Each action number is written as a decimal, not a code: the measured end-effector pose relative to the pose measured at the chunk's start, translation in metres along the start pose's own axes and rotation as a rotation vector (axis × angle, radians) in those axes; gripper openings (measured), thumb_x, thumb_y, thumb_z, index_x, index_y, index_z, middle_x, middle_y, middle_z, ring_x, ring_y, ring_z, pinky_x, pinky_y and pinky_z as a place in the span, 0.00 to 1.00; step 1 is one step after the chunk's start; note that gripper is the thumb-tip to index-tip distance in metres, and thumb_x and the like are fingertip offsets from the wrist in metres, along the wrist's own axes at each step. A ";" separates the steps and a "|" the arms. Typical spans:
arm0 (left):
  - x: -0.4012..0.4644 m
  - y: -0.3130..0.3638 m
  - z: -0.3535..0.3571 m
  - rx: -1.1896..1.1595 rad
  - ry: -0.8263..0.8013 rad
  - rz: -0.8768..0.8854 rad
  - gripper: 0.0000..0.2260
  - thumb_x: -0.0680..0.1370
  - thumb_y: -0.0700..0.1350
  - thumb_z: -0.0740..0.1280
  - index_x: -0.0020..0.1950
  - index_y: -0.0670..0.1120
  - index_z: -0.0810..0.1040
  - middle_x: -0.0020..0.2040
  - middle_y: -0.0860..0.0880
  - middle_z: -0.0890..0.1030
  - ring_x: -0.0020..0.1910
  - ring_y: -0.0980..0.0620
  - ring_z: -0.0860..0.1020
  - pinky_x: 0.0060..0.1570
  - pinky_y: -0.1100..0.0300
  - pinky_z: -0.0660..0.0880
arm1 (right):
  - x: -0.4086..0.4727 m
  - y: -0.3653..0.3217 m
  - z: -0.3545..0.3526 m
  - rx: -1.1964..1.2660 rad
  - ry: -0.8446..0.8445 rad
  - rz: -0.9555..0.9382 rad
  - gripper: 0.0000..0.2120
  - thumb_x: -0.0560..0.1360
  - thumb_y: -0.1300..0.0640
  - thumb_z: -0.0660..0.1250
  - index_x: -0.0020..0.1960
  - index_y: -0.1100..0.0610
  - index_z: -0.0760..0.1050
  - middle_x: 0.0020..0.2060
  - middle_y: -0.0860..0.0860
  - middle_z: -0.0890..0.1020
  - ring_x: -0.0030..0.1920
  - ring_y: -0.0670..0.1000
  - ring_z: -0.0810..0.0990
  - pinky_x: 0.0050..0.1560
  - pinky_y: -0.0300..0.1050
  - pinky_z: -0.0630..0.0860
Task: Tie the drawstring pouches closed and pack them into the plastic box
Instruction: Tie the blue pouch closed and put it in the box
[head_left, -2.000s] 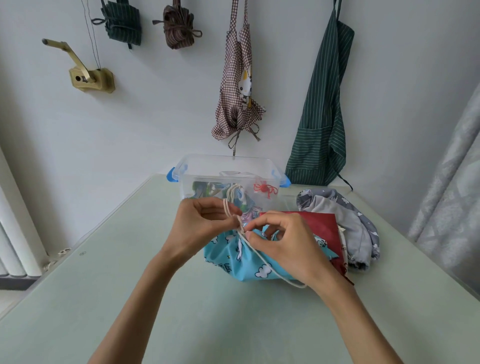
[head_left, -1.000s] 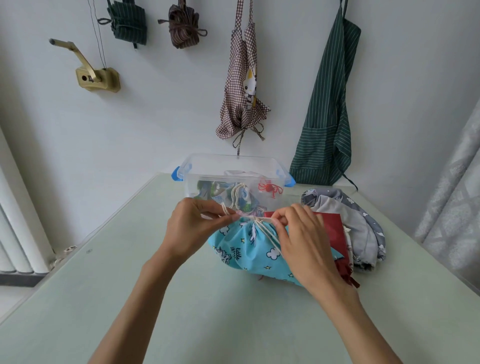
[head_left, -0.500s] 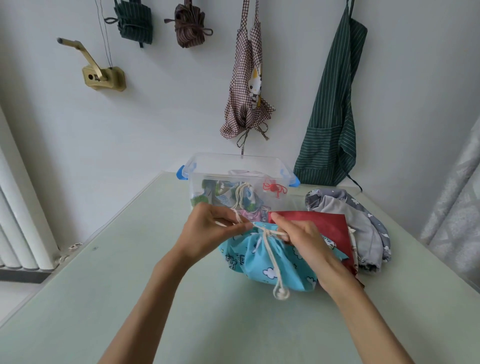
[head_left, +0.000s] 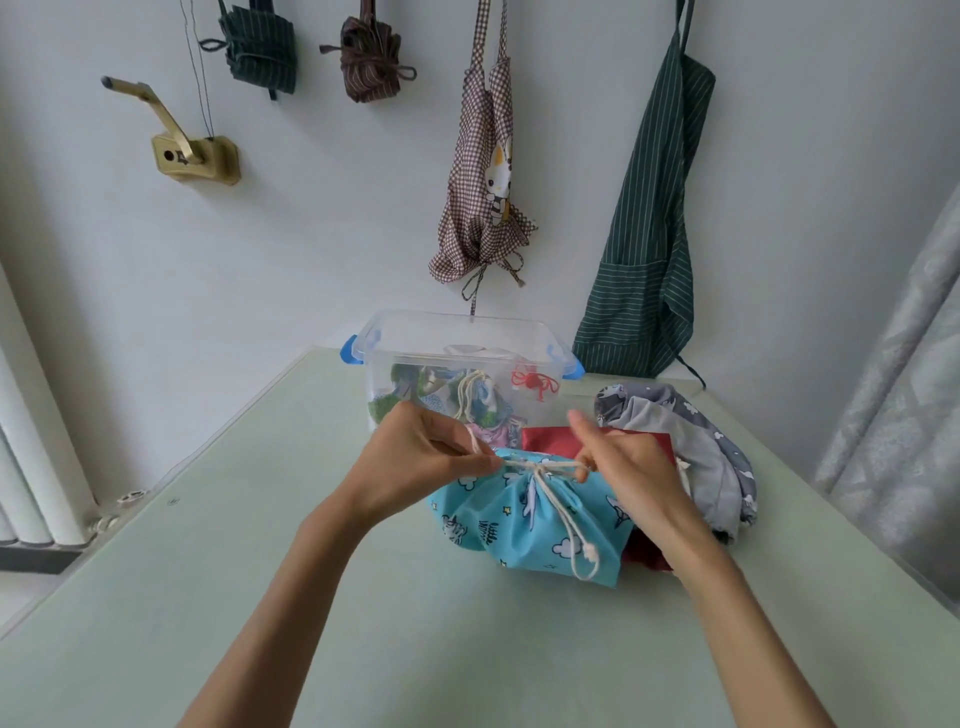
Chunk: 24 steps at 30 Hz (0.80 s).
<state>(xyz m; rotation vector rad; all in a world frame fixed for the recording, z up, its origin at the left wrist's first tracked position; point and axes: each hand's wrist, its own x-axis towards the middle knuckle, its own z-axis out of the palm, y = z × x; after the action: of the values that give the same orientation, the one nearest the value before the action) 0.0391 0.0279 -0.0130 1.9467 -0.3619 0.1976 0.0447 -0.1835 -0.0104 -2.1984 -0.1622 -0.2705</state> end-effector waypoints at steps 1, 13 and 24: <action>0.000 -0.003 -0.002 0.053 -0.001 -0.015 0.05 0.68 0.43 0.76 0.33 0.45 0.84 0.36 0.52 0.85 0.37 0.56 0.83 0.40 0.61 0.78 | -0.004 0.000 -0.002 -0.026 -0.118 -0.009 0.27 0.68 0.30 0.58 0.31 0.53 0.77 0.37 0.41 0.78 0.44 0.44 0.75 0.51 0.44 0.67; 0.040 -0.019 0.008 0.945 -0.809 -0.149 0.60 0.61 0.58 0.79 0.75 0.58 0.35 0.76 0.56 0.34 0.76 0.51 0.37 0.75 0.42 0.46 | -0.004 0.036 -0.009 -0.572 -0.414 0.087 0.53 0.66 0.35 0.69 0.77 0.52 0.40 0.77 0.48 0.47 0.77 0.50 0.46 0.75 0.54 0.49; 0.008 -0.034 0.028 1.126 -0.344 0.134 0.45 0.68 0.56 0.73 0.77 0.59 0.47 0.52 0.47 0.80 0.51 0.43 0.77 0.45 0.57 0.66 | -0.051 0.028 0.029 -0.531 -0.180 -0.357 0.26 0.76 0.36 0.54 0.64 0.52 0.74 0.65 0.46 0.73 0.67 0.47 0.67 0.70 0.43 0.61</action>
<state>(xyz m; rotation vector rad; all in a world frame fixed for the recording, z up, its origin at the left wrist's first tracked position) 0.0575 0.0130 -0.0510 3.0850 -0.7055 0.1627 0.0056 -0.1782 -0.0612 -2.7143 -0.6503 -0.3412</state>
